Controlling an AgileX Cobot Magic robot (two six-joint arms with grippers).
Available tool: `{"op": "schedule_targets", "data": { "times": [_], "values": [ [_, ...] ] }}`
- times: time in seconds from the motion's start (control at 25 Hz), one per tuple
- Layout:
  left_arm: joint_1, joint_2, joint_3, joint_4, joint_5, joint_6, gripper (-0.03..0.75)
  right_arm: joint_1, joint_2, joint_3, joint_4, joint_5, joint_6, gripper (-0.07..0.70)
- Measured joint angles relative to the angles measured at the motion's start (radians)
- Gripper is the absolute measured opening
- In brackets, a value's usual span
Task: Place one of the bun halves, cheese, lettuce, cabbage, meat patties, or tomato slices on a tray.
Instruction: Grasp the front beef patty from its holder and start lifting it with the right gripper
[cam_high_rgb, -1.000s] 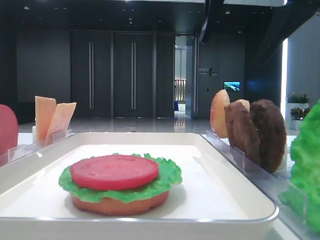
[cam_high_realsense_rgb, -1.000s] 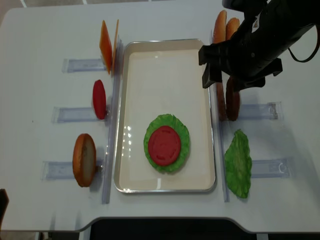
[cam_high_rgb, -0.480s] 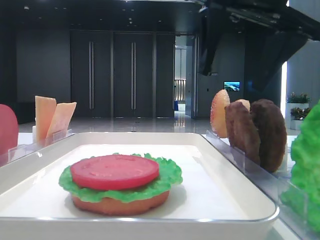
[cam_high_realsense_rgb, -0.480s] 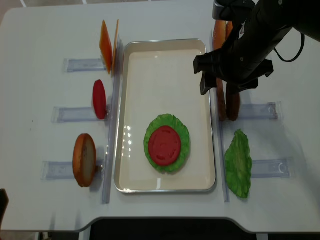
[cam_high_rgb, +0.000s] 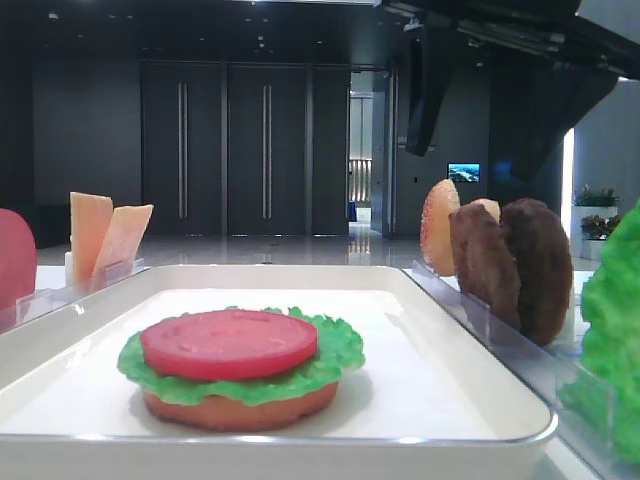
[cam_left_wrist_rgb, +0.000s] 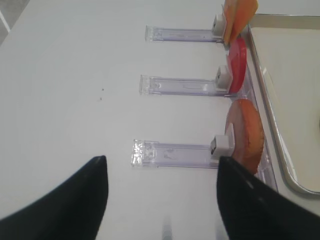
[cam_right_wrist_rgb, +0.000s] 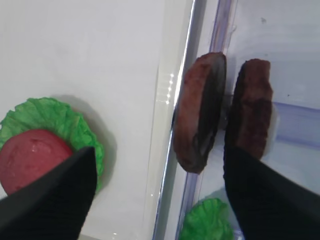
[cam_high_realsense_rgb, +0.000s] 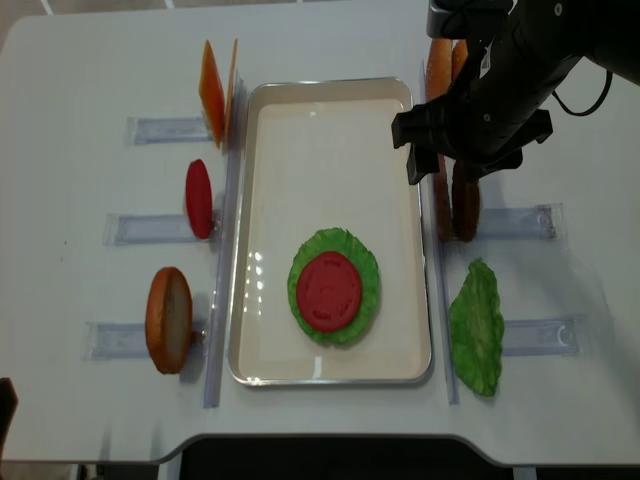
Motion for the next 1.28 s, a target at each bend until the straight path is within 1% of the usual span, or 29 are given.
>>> {"op": "schedule_targets", "data": {
  "times": [0.24,0.4,0.48,0.64,0.76,0.92,1.28],
  "values": [
    [0.000,0.000,0.000,0.000,0.000,0.000,0.518,0.010,0.000,-0.003,-0.018,-0.002,0.018,0.510],
    [0.000,0.000,0.000,0.000,0.000,0.000,0.518,0.036,0.001,-0.031,-0.057,0.001,0.060,0.510],
    [0.000,0.000,0.000,0.000,0.000,0.000,0.518,0.046,0.013,-0.054,-0.075,0.017,0.075,0.510],
    [0.000,0.000,0.000,0.000,0.000,0.000,0.518,0.068,0.065,-0.101,-0.104,0.072,0.105,0.510],
    [0.000,0.000,0.000,0.000,0.000,0.000,0.518,0.093,0.094,-0.127,-0.141,0.091,0.141,0.510],
    [0.000,0.000,0.000,0.000,0.000,0.000,0.518,0.105,0.109,-0.138,-0.174,0.092,0.186,0.510],
    [0.000,0.000,0.000,0.000,0.000,0.000,0.518,0.105,0.139,-0.140,-0.232,0.092,0.220,0.510]
  ]
}}
